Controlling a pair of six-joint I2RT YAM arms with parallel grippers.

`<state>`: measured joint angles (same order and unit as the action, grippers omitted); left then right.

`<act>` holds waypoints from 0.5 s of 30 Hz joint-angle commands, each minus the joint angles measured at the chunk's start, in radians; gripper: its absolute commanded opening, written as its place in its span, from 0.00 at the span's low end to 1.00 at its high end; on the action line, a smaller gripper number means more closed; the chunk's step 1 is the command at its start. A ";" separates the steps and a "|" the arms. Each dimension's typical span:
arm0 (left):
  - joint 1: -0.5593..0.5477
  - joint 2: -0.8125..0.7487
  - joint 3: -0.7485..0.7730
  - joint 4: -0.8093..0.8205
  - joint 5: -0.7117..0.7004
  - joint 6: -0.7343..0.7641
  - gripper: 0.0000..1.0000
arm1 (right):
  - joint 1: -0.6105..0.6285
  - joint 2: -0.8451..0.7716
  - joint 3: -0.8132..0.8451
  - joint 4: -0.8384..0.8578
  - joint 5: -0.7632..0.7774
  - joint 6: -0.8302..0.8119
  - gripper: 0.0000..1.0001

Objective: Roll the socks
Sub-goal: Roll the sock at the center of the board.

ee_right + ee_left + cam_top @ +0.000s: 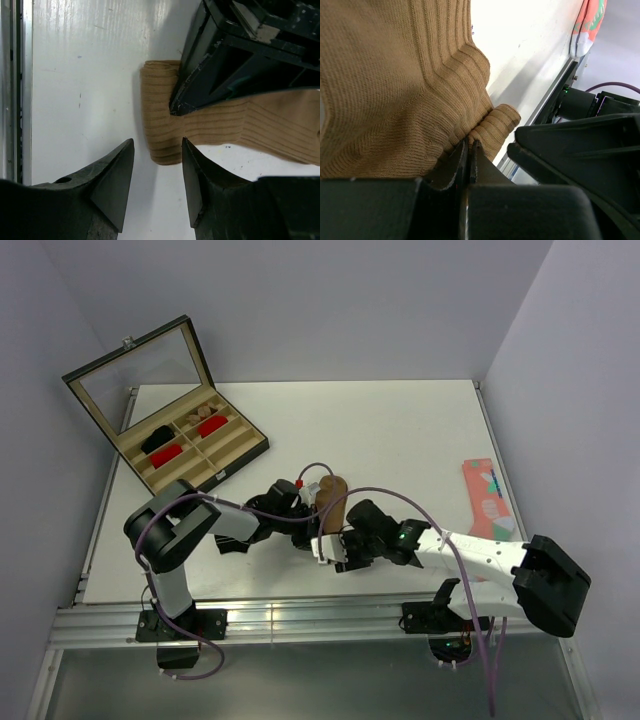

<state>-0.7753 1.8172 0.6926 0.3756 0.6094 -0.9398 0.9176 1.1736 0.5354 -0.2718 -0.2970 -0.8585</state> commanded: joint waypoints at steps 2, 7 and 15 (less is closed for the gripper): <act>0.007 0.065 -0.033 -0.155 -0.077 0.064 0.00 | 0.020 0.040 0.006 0.052 0.021 -0.007 0.50; 0.010 0.071 -0.034 -0.150 -0.076 0.064 0.00 | 0.032 0.043 -0.009 0.057 0.035 -0.014 0.48; 0.016 0.071 -0.034 -0.147 -0.069 0.068 0.00 | 0.041 0.098 0.005 0.059 0.059 -0.022 0.48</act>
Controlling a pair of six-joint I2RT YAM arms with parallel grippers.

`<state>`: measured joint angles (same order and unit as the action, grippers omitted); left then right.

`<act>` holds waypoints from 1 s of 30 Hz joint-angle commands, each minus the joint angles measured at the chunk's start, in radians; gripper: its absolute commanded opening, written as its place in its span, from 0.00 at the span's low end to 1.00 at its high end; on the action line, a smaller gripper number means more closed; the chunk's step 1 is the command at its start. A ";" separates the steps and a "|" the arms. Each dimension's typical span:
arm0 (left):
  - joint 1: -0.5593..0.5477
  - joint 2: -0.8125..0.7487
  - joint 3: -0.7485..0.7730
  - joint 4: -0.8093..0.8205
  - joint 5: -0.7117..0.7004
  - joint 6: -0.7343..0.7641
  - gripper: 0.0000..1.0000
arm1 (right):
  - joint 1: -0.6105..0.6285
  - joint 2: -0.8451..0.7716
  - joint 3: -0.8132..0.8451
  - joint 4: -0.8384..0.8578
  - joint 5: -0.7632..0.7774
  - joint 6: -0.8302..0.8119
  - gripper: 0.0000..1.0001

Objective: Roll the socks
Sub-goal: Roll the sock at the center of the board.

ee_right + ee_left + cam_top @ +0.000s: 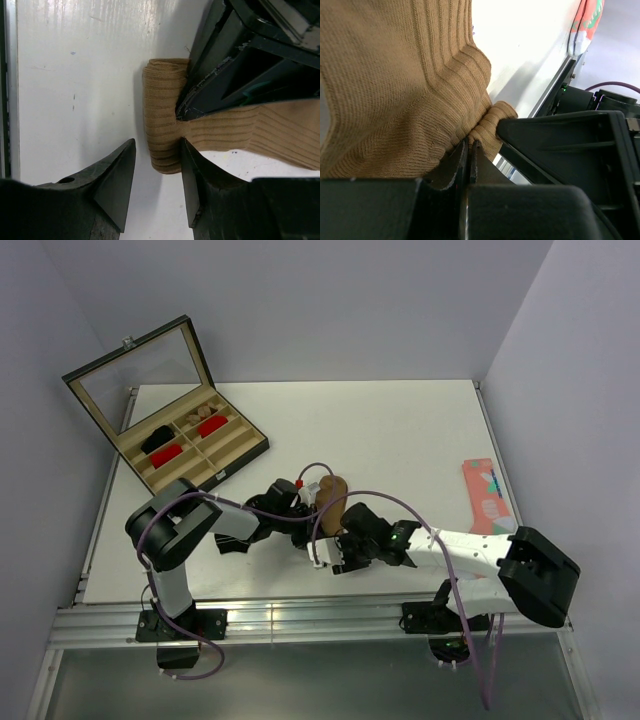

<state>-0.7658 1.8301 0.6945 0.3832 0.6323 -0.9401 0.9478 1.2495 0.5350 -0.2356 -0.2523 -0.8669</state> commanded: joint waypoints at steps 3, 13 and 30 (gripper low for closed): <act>0.016 0.058 -0.044 -0.145 -0.083 0.066 0.01 | 0.012 0.045 0.014 0.012 0.005 -0.011 0.47; 0.023 0.048 -0.076 -0.049 -0.060 0.009 0.00 | 0.006 0.145 0.107 -0.059 -0.013 0.068 0.22; -0.015 -0.201 -0.251 0.213 -0.290 -0.163 0.11 | -0.207 0.301 0.322 -0.435 -0.347 0.008 0.15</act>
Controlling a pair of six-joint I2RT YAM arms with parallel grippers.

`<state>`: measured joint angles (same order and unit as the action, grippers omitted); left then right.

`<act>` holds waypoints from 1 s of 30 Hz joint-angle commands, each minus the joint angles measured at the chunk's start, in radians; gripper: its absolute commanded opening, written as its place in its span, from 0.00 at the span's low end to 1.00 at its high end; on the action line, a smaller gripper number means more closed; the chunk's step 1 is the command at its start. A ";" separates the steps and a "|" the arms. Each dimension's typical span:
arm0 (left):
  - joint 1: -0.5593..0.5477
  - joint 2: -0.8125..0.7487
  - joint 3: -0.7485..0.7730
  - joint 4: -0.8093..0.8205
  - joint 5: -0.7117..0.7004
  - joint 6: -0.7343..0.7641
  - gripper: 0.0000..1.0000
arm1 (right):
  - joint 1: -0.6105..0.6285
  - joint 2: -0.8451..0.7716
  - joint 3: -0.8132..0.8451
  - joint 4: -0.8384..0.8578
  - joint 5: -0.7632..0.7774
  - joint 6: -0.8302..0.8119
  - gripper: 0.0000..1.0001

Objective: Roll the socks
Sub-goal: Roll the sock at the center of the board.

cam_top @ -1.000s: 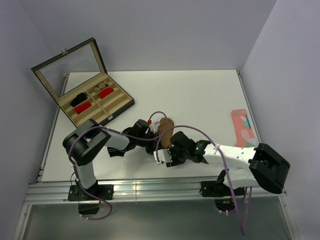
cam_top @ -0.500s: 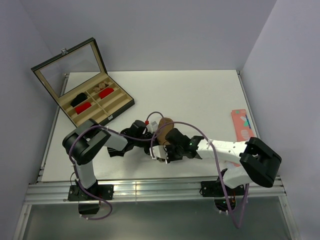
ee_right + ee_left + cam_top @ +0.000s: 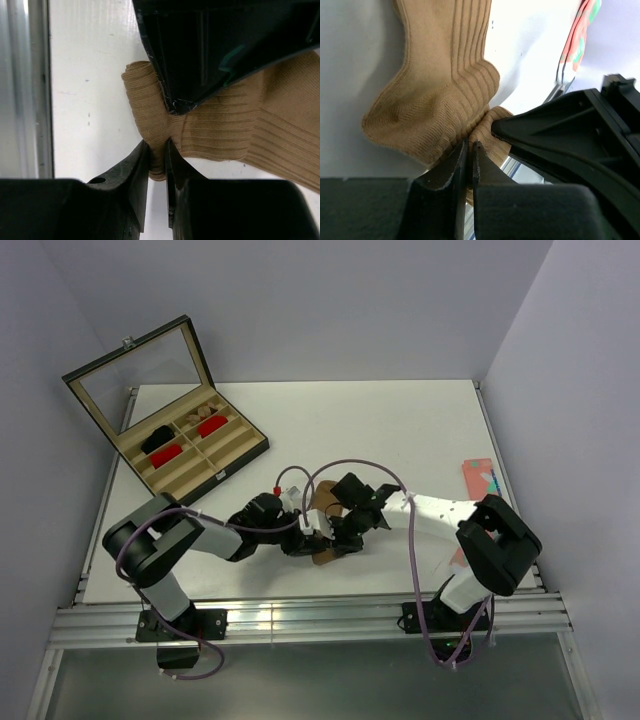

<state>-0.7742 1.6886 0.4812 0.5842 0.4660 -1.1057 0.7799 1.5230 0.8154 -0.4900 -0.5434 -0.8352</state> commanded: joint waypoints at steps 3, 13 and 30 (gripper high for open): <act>-0.025 -0.084 -0.047 0.023 -0.173 0.004 0.13 | -0.056 0.069 0.062 -0.220 -0.069 -0.034 0.15; -0.077 -0.176 -0.102 0.078 -0.297 0.038 0.18 | -0.100 0.241 0.198 -0.387 -0.119 -0.077 0.15; -0.229 -0.403 -0.234 0.160 -0.541 0.271 0.33 | -0.107 0.433 0.387 -0.503 -0.109 0.013 0.16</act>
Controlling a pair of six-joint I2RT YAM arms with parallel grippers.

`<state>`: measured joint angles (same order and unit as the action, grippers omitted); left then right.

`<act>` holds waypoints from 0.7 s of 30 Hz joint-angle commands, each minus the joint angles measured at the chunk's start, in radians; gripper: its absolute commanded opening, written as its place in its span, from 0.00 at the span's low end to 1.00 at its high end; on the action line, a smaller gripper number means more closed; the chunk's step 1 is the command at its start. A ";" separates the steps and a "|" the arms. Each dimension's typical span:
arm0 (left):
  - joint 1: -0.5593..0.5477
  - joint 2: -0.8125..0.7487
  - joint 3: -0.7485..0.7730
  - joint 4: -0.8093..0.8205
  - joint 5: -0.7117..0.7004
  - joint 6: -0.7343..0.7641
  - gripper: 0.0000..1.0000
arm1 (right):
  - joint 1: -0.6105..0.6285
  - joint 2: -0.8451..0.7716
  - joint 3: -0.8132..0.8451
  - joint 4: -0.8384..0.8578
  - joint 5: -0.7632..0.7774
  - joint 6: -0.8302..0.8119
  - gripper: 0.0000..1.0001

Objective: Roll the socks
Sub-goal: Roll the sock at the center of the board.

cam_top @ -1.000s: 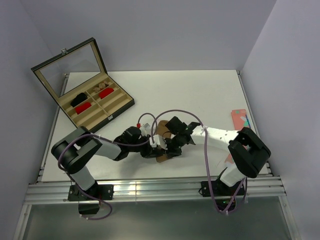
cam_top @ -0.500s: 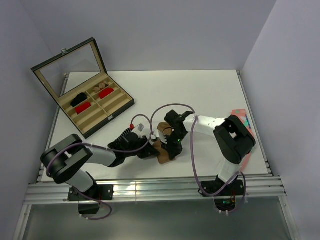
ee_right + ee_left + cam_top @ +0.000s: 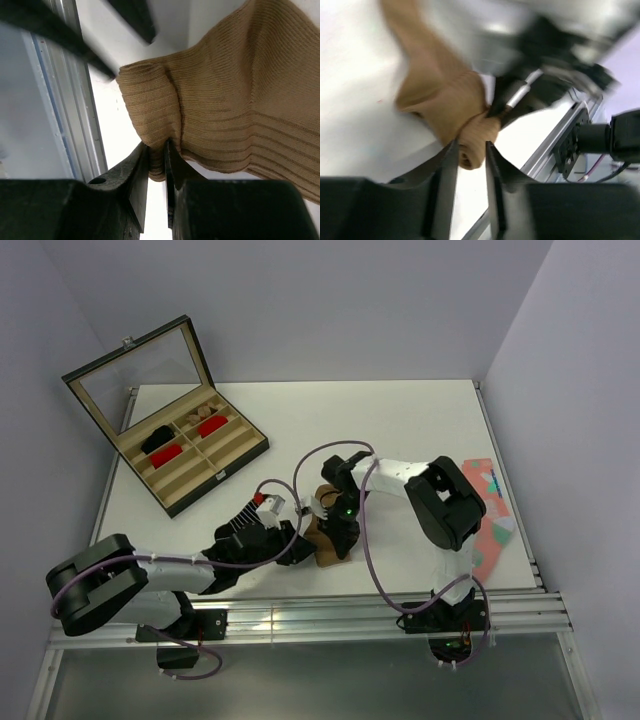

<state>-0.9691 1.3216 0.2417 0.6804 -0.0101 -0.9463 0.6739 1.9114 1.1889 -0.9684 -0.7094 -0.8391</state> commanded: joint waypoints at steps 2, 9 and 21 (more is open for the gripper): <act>-0.045 -0.039 -0.001 0.087 -0.071 0.156 0.37 | 0.000 0.055 0.023 -0.020 0.071 0.037 0.16; -0.085 0.043 0.037 0.099 -0.087 0.288 0.44 | 0.000 0.106 0.066 -0.023 0.093 0.093 0.16; -0.109 0.163 0.120 0.130 -0.022 0.386 0.50 | 0.000 0.159 0.107 -0.019 0.154 0.160 0.17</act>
<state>-1.0725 1.4624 0.3103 0.7586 -0.0677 -0.6220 0.6735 2.0151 1.2922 -1.0512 -0.6849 -0.6727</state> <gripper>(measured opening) 0.495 0.215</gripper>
